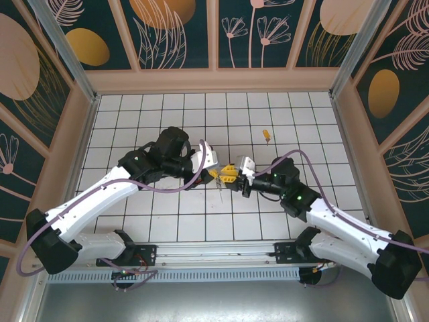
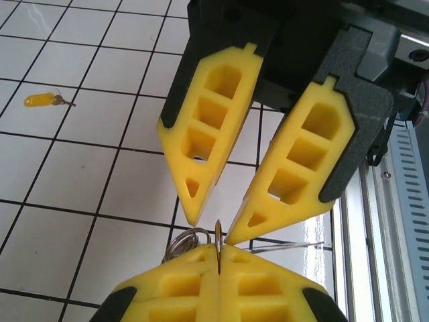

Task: Put the keys on the keyring

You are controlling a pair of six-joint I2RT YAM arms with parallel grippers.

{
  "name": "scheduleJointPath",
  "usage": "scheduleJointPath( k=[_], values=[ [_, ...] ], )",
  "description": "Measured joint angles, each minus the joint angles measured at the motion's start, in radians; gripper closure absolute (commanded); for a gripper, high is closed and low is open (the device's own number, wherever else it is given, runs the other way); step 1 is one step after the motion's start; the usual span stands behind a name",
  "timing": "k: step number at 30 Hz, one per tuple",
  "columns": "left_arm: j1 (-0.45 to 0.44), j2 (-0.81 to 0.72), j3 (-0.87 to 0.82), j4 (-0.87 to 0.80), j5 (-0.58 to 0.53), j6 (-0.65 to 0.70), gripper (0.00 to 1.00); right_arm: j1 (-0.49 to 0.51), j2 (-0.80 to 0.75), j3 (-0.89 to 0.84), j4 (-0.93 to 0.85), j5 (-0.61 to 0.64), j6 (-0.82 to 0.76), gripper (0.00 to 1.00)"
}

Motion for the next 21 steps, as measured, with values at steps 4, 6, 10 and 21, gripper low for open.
scheduleJointPath(
  k=[4,6,10,21],
  values=[
    [0.0,0.0,0.0,0.0,0.001,0.0,1.0,0.003,0.021,0.008,0.0,-0.004,-0.013,0.84],
    [0.001,0.0,0.0,0.0,0.0,0.0,1.0,0.004,0.029,0.013,0.0,-0.011,-0.019,0.93],
    [0.002,-0.001,0.0,-0.002,0.002,0.0,1.0,0.003,0.03,0.013,-0.001,-0.016,-0.02,1.0],
    [0.002,-0.158,-0.166,0.214,0.027,-0.092,0.71,-0.034,-0.055,-0.07,0.142,-0.077,0.072,1.0]
  ],
)
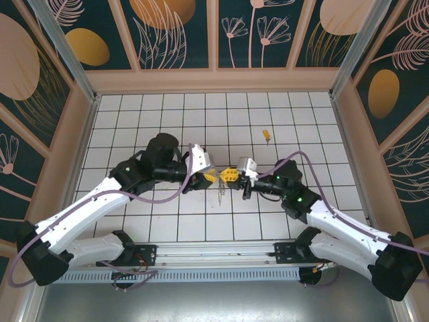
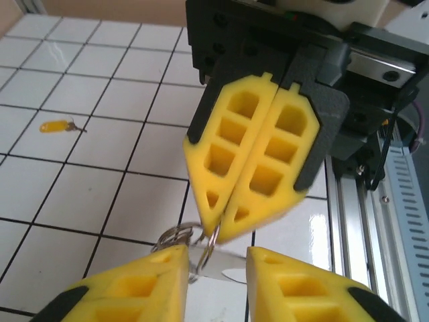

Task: Put the keys on the keyring

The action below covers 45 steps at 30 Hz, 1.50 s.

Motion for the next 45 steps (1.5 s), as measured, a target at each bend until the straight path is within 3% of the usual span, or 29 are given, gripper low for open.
scheduleJointPath(
  k=[11,20,24,33,42,45],
  values=[
    [0.0,-0.066,-0.111,0.277,0.092,-0.135,0.74,-0.048,0.012,-0.143,0.442,-0.127,0.257,1.0],
    [0.0,-0.038,-0.116,0.377,0.159,-0.184,0.74,-0.048,0.12,-0.175,0.755,-0.143,0.4,1.0],
    [0.0,-0.038,-0.122,0.417,0.182,-0.199,0.78,-0.048,0.152,-0.188,0.856,-0.142,0.441,1.0],
    [0.0,-0.022,-0.146,0.463,0.212,-0.213,0.83,-0.05,0.217,-0.196,0.998,-0.142,0.508,1.0],
    [0.0,-0.014,-0.148,0.482,0.219,-0.219,0.88,-0.05,0.252,-0.196,1.029,-0.144,0.526,1.0],
    [0.0,-0.007,-0.148,0.482,0.222,-0.22,0.96,-0.054,0.257,-0.196,1.029,-0.146,0.526,1.0]
  ],
)
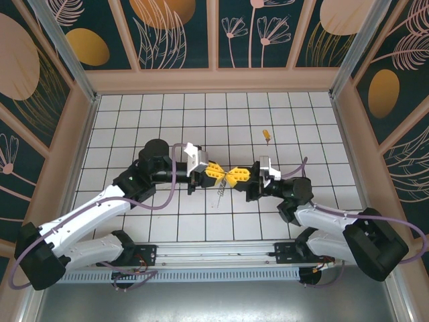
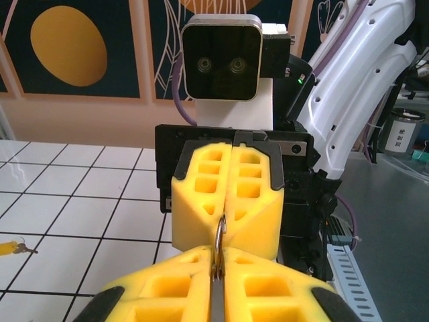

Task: Put the keys on the keyring

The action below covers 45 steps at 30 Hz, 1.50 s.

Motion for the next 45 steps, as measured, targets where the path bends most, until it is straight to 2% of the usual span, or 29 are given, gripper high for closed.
scheduleJointPath(
  k=[1,4,8,11,17,25,33,45],
  values=[
    [0.0,0.0,0.0,0.0,0.0,0.0,1.0,-0.002,0.001,0.0,0.0,-0.003,0.0,1.0],
    [0.0,0.003,0.0,0.003,0.0,0.0,1.0,-0.005,0.002,0.0,0.003,-0.007,0.007,1.0],
    [0.0,0.003,0.0,-0.011,-0.008,0.011,1.0,-0.008,-0.019,0.0,-0.046,-0.005,-0.012,0.66],
    [0.0,0.004,0.01,-0.063,-0.028,0.037,1.0,-0.008,-0.094,0.005,-0.186,0.011,-0.072,0.6],
    [0.0,0.011,0.078,-0.205,-0.086,0.106,1.0,-0.008,-0.262,0.079,-0.568,0.08,-0.255,0.62],
    [0.0,0.056,0.178,-0.36,-0.136,0.184,1.0,0.004,-0.284,0.13,-0.865,0.152,-0.411,0.68],
    [0.0,0.089,0.21,-0.456,-0.177,0.225,1.0,0.013,-0.277,0.145,-0.96,0.164,-0.465,0.72],
    [0.0,0.129,0.223,-0.521,-0.213,0.255,1.0,0.03,-0.239,0.156,-0.97,0.172,-0.485,0.78]
  ],
)
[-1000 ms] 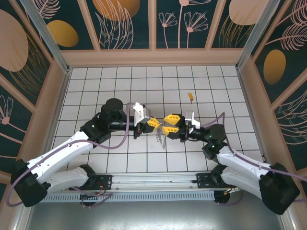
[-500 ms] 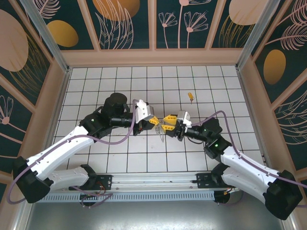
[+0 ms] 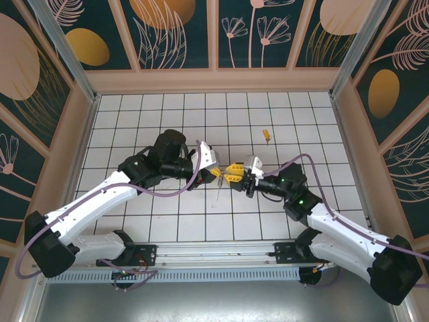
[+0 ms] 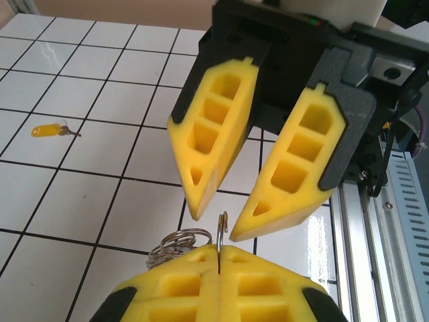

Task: Put the keys on the keyring

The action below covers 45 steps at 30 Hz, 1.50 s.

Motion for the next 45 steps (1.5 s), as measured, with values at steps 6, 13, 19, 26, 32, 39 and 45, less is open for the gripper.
scheduleJointPath(
  k=[6,13,19,26,32,39,45],
  values=[
    [0.0,0.006,0.001,0.0,-0.001,0.001,1.0,0.014,0.034,0.011,0.002,0.002,-0.006,0.85],
    [0.005,0.015,0.001,-0.005,-0.016,0.005,1.0,0.019,0.053,0.011,0.013,-0.001,-0.008,1.0],
    [0.006,0.01,-0.002,0.003,-0.019,0.001,0.75,0.02,0.06,0.011,0.035,-0.002,0.002,1.0],
    [0.001,-0.065,-0.085,0.137,0.024,-0.059,0.7,0.023,0.053,-0.033,0.185,-0.053,0.051,1.0],
    [0.0,-0.122,-0.157,0.254,0.094,-0.123,0.78,0.022,0.055,-0.098,0.4,-0.103,0.155,1.0],
    [-0.001,-0.166,-0.191,0.34,0.138,-0.174,0.85,0.014,0.132,-0.126,0.674,-0.146,0.294,1.0],
    [-0.001,-0.169,-0.206,0.398,0.174,-0.2,0.85,0.013,0.153,-0.132,0.768,-0.161,0.35,1.0]
  ],
)
